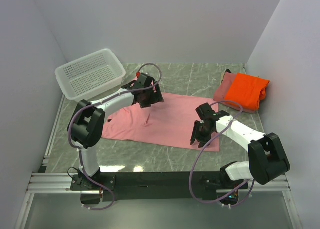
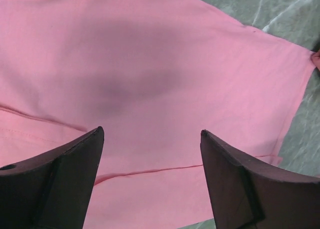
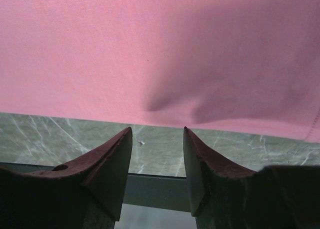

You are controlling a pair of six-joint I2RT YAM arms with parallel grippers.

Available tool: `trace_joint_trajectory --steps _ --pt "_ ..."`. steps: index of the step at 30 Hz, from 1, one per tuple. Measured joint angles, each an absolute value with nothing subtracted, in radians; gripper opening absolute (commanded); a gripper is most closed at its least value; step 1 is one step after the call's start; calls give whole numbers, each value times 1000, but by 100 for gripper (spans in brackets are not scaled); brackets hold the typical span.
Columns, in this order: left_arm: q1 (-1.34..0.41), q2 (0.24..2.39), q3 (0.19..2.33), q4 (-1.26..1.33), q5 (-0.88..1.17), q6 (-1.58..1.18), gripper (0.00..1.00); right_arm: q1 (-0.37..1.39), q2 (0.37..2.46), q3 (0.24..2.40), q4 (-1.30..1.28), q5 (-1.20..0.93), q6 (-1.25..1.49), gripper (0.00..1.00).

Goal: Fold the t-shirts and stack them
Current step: Fold the tshirt

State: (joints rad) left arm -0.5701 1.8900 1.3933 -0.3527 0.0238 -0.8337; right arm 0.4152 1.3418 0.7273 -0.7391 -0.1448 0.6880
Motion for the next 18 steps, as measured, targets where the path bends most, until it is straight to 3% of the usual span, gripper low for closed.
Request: trace_joint_trajectory --steps 10,18 --pt "-471 1719 1192 -406 -76 -832 89 429 1343 749 -741 -139 682 52" --pt "-313 1483 1014 -378 -128 -805 91 458 1390 938 -725 -146 659 51"
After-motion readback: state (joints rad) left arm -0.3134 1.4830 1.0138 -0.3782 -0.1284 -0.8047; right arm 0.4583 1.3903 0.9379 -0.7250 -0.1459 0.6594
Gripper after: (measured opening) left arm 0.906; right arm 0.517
